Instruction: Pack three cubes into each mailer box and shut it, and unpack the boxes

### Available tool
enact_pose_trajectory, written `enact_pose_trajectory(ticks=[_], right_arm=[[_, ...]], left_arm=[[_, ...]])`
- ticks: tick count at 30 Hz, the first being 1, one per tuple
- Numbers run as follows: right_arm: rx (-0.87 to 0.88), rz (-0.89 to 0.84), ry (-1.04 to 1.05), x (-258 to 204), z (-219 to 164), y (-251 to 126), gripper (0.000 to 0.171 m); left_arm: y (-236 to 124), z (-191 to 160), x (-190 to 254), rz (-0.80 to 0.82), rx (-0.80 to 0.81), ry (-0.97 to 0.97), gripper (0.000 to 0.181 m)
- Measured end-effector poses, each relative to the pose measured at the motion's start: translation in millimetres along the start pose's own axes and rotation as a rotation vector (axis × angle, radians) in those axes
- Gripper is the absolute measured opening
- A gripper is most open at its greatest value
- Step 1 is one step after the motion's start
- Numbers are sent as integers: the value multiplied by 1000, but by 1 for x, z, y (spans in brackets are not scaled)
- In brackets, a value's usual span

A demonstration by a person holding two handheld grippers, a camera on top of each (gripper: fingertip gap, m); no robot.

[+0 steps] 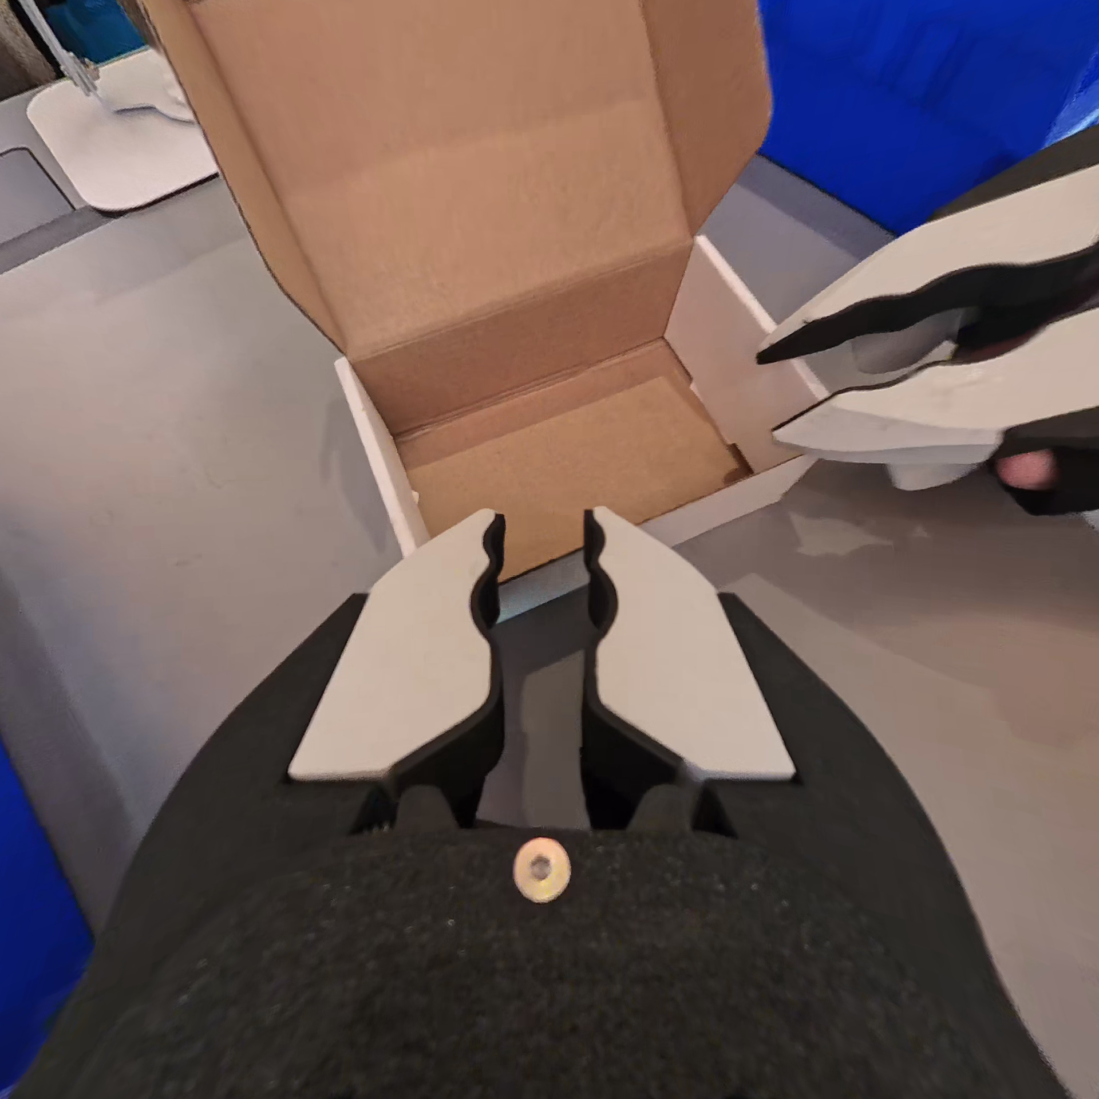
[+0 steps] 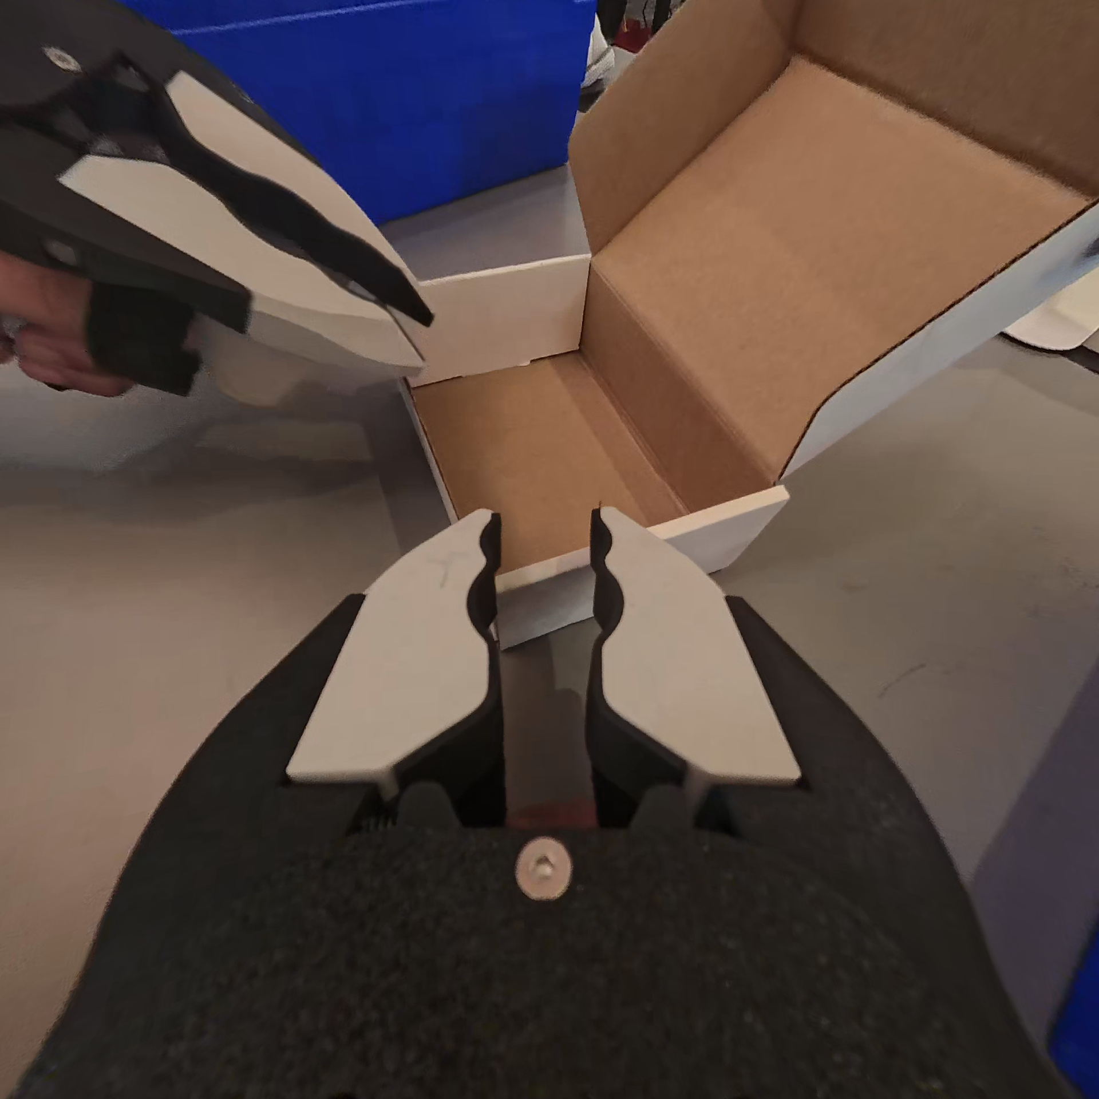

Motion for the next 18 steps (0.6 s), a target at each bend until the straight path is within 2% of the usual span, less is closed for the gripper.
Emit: enact_pose_trajectory(ticks=[4,7,9,11,15,18], right_arm=[[0,11,-1,0,0,0,31],[4,26,12,1,-1,0,32],[1,27,7,1,0,0,32],[-3,27,2,1,0,1,31],[-5,44,-1,1,0,1,32],[-6,47,-2,2,0,1,32]], left_arm=[[-43,5,1,-35,45,-17,41],[-95,-3,-41,77,28,-86,48],[-124,-23,-90,231,-139,-191,71],[-142,-46,-137,341,-331,-304,76],[-147,-78,-220,443,-436,-600,70],[-131,-92,-252,419,-470,-756,61]])
Point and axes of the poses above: each gripper's, where its closed fingertips meet, y out along the fingers, z out of its top, x = y × z across the jaws, the point moved 7 cm from there along -y, back along the fingers, and after that the axes turned 9 degrees about -x, right-handed, at the moved point
